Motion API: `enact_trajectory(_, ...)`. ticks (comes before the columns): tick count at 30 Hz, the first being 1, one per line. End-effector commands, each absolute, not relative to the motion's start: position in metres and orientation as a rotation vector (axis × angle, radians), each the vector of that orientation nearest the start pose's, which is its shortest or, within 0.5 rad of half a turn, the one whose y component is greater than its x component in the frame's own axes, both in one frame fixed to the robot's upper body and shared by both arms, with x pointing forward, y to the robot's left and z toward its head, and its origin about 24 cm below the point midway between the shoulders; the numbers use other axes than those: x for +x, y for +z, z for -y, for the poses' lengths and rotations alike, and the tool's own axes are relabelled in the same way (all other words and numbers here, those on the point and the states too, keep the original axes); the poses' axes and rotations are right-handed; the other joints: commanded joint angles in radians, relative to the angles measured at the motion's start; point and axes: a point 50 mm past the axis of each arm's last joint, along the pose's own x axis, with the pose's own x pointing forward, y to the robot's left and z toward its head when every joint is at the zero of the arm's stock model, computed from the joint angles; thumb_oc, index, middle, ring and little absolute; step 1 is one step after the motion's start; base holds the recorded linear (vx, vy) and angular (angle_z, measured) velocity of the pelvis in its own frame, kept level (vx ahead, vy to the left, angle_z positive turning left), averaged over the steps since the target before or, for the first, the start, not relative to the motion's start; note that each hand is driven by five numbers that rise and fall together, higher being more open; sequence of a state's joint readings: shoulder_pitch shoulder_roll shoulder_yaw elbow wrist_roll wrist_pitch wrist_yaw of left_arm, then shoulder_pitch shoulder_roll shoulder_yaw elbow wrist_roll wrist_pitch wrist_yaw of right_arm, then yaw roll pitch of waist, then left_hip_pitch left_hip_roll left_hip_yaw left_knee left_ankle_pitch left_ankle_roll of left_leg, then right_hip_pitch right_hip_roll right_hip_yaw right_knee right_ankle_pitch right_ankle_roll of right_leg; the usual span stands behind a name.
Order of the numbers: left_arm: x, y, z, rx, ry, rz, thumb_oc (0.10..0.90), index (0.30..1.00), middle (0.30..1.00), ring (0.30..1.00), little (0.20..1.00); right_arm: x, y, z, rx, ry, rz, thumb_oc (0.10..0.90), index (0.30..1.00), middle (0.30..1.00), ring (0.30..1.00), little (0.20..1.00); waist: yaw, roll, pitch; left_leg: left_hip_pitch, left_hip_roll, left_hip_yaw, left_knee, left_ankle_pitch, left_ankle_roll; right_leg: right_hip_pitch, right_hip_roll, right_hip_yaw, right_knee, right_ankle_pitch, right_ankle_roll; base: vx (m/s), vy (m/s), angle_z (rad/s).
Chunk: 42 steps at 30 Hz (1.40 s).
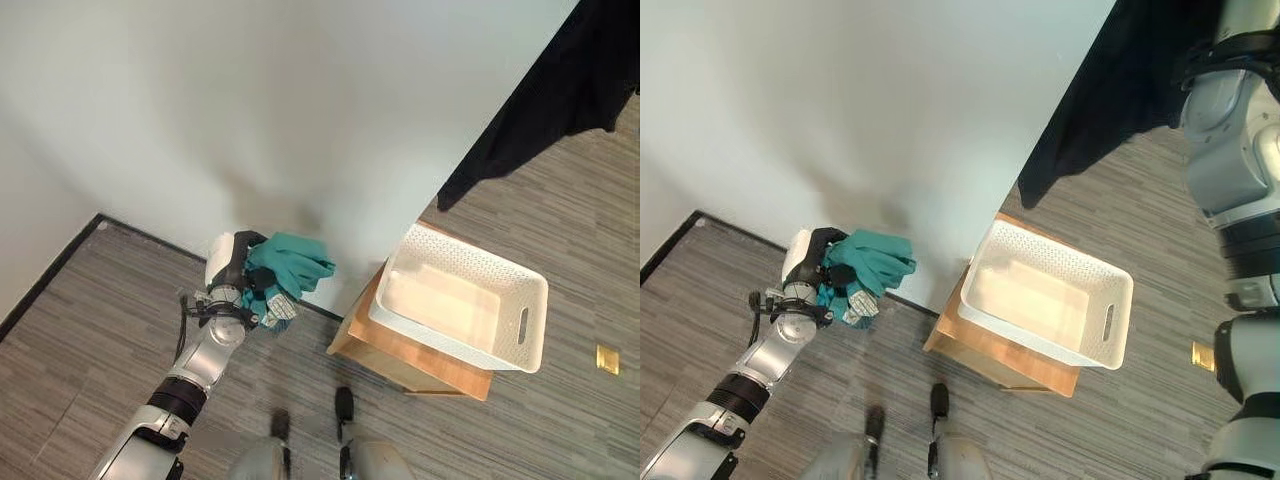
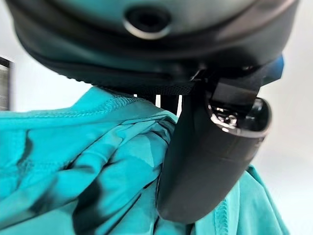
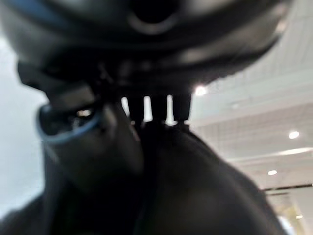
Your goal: Pick up bed clothes into laundry basket.
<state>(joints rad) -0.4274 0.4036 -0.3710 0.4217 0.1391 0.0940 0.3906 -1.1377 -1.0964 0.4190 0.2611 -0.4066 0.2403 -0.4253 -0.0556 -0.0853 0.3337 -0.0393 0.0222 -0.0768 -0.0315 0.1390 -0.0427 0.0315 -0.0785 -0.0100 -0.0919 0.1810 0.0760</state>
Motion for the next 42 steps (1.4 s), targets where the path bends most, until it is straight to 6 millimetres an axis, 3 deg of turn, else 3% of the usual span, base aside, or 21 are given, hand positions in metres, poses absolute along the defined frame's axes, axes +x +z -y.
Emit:
enact_trajectory(1,0.328,0.1,-0.134,0.625,0.05,0.282,0.4,0.3,0.3,0.3,0.3,0.293,0.408,0.229,-1.387,-0.814,1.044,0.4,0.3,0.3,0.3,0.3,0.053,0.035,-0.175,0.126,-0.04,-0.016,-0.056,-0.198,0.011,-0.041,-0.012,-0.01,0.078,-0.138,0.059,0.03,-0.009,0.08)
enact_trajectory(7,0.328,0.117,-0.125,0.604,0.03,0.359,0.4,0.3,0.3,0.3,0.3,0.289,0.394,0.214,-1.35,-0.754,1.112,0.4,0.3,0.3,0.3,0.3,0.044,0.04,-0.192,0.128,-0.038,-0.01,-0.056,-0.191,0.013,-0.025,-0.018,-0.004,0.046,-0.12,0.063,0.03,-0.001,0.0)
enact_trajectory(13,0.33,0.114,-0.116,0.59,0.003,0.341,0.4,0.3,0.3,0.3,0.3,0.284,0.395,0.207,-1.296,-0.753,1.161,0.4,0.3,0.3,0.3,0.3,0.034,0.046,-0.183,0.124,-0.031,0.029,-0.056,-0.187,0.014,-0.049,-0.014,0.007,0.064,-0.1,0.073,-0.02,0.025,-0.12)
enact_trajectory(17,0.33,0.112,-0.121,0.59,-0.009,0.33,0.4,0.3,0.3,0.3,0.3,0.283,0.4,0.206,-1.291,-0.772,1.177,0.4,0.3,0.3,0.3,0.3,0.045,0.066,-0.141,0.107,0.005,0.099,-0.056,-0.179,0.014,-0.108,-0.011,-0.062,0.19,-0.134,0.09,-0.19,0.004,-0.42)
enact_trajectory(19,0.332,0.109,-0.128,0.594,0.011,0.3,0.4,0.3,0.3,0.3,0.3,0.287,0.399,0.193,-1.27,-0.725,1.191,0.4,0.3,0.3,0.3,0.3,0.071,0.087,-0.131,0.086,0.049,0.17,-0.056,-0.153,0.016,-0.067,-0.055,-0.149,0.328,-0.227,0.056,-0.29,0.002,-0.92)
enact_trajectory(22,0.33,0.105,-0.135,0.59,0.033,0.283,0.4,0.3,0.3,0.3,0.3,0.288,0.4,0.18,-1.257,-0.694,1.219,0.4,0.3,0.3,0.3,0.3,0.093,0.09,-0.141,0.077,0.064,0.213,-0.056,-0.141,0.019,-0.036,-0.1,-0.146,0.394,-0.231,0.062,-0.16,-0.021,-0.74)
enact_trajectory(24,0.328,0.104,-0.14,0.589,0.048,0.281,0.4,0.3,0.3,0.3,0.3,0.288,0.405,0.168,-1.256,-0.671,1.248,0.4,0.3,0.3,0.3,0.3,0.145,0.072,-0.176,0.049,0.078,0.259,-0.056,-0.122,0.005,0.056,-0.175,-0.151,0.328,-0.203,0.085,-0.21,-0.213,-0.85)
enact_trajectory(26,0.327,0.104,-0.139,0.593,0.043,0.284,0.4,0.3,0.3,0.3,0.3,0.288,0.411,0.167,-1.272,-0.677,1.246,0.4,0.3,0.3,0.3,0.3,0.158,0.054,-0.19,0.048,0.073,0.265,-0.056,-0.117,-0.004,0.088,-0.159,-0.14,0.227,-0.211,0.096,-0.11,-0.185,-0.76)
enact_trajectory(27,0.327,0.104,-0.14,0.592,0.044,0.284,0.4,0.3,0.3,0.3,0.3,0.288,0.411,0.167,-1.272,-0.676,1.247,0.4,0.3,0.3,0.3,0.3,0.157,0.055,-0.191,0.048,0.074,0.266,-0.056,-0.118,-0.005,0.092,-0.158,-0.141,0.218,-0.208,0.096,-0.1,-0.16,-0.35)
enact_trajectory(28,0.327,0.103,-0.144,0.587,0.072,0.276,0.4,0.3,0.3,0.3,0.3,0.289,0.413,0.16,-1.249,-0.644,1.261,0.4,0.3,0.3,0.3,0.3,0.156,0.052,-0.209,0.044,0.085,0.289,-0.056,-0.106,-0.017,0.125,-0.14,-0.156,0.108,-0.226,0.108,-0.07,-0.114,-0.16)
enact_trajectory(30,0.327,0.101,-0.144,0.585,0.074,0.268,0.4,0.3,0.3,0.3,0.3,0.289,0.414,0.157,-1.24,-0.633,1.269,0.4,0.3,0.3,0.3,0.3,0.154,0.053,-0.214,0.047,0.096,0.294,-0.056,-0.101,-0.025,0.136,-0.128,-0.153,0.073,-0.224,0.104,-0.12,-0.152,-0.32)
enact_trajectory(31,0.327,0.101,-0.144,0.582,0.078,0.267,0.4,0.3,0.3,0.3,0.3,0.292,0.416,0.155,-1.241,-0.617,1.264,0.4,0.3,0.3,0.3,0.3,0.15,0.057,-0.219,0.042,0.113,0.302,-0.056,-0.086,-0.037,0.156,-0.098,-0.145,0.017,-0.228,0.095,-0.17,-0.21,-0.45)
enact_trajectory(35,0.33,0.102,-0.138,0.566,0.078,0.27,0.4,0.3,0.3,0.3,0.3,0.29,0.423,0.149,-1.229,-0.61,1.294,0.4,0.3,0.3,0.3,0.3,0.147,0.069,-0.2,0.02,0.128,0.265,-0.053,-0.039,-0.057,0.162,-0.053,-0.141,0.005,-0.245,0.073,-0.15,-0.147,-0.26)
enact_trajectory(36,0.331,0.105,-0.134,0.549,0.077,0.284,0.4,0.3,0.3,0.3,0.3,0.287,0.428,0.146,-1.228,-0.606,1.316,0.4,0.3,0.3,0.3,0.3,0.158,0.067,-0.175,0.003,0.123,0.214,-0.036,-0.021,-0.071,0.159,-0.043,-0.134,0.005,-0.245,0.061,-0.21,-0.148,-0.1)
enact_trajectory(37,0.332,0.108,-0.131,0.532,0.076,0.292,0.4,0.3,0.3,0.3,0.3,0.287,0.431,0.142,-1.23,-0.598,1.328,0.4,0.3,0.3,0.3,0.3,0.16,0.065,-0.157,-0.008,0.104,0.145,-0.01,-0.041,-0.076,0.153,-0.037,-0.129,0.005,-0.239,0.053,-0.35,-0.264,-0.17)
enact_trajectory(38,0.332,0.111,-0.126,0.515,0.068,0.308,0.4,0.3,0.3,0.3,0.3,0.287,0.431,0.138,-1.212,-0.582,1.338,0.4,0.3,0.3,0.3,0.3,0.171,0.05,-0.138,-0.014,0.064,0.018,0.05,-0.088,-0.083,0.133,-0.036,-0.111,0.005,-0.218,0.041,-0.24,-0.185,-0.16)
enact_trajectory(40,0.332,0.112,-0.125,0.511,0.065,0.31,0.4,0.3,0.3,0.3,0.3,0.288,0.431,0.137,-1.206,-0.571,1.333,0.4,0.3,0.3,0.3,0.3,0.164,0.046,-0.134,-0.015,0.056,-0.014,0.08,-0.113,-0.086,0.125,-0.038,-0.107,0.005,-0.212,0.039,-0.15,-0.093,-0.07)
enact_trajectory(41,0.33,0.108,-0.126,0.51,0.065,0.3,0.4,0.3,0.3,0.3,0.3,0.294,0.426,0.135,-1.199,-0.562,1.309,0.4,0.3,0.3,0.3,0.3,0.147,0.044,-0.142,0.018,0.068,-0.016,0.094,-0.163,-0.084,0.107,-0.037,-0.105,0.005,-0.204,0.036,-0.1,-0.017,-0.02)
enact_trajectory(42,0.328,0.104,-0.127,0.509,0.054,0.286,0.4,0.3,0.3,0.3,0.3,0.298,0.424,0.14,-1.22,-0.571,1.275,0.4,0.3,0.3,0.3,0.3,0.137,0.053,-0.155,0.046,0.079,-0.01,0.061,-0.165,-0.075,0.101,-0.025,-0.105,0.005,-0.209,0.037,-0.03,0.005,0.0)
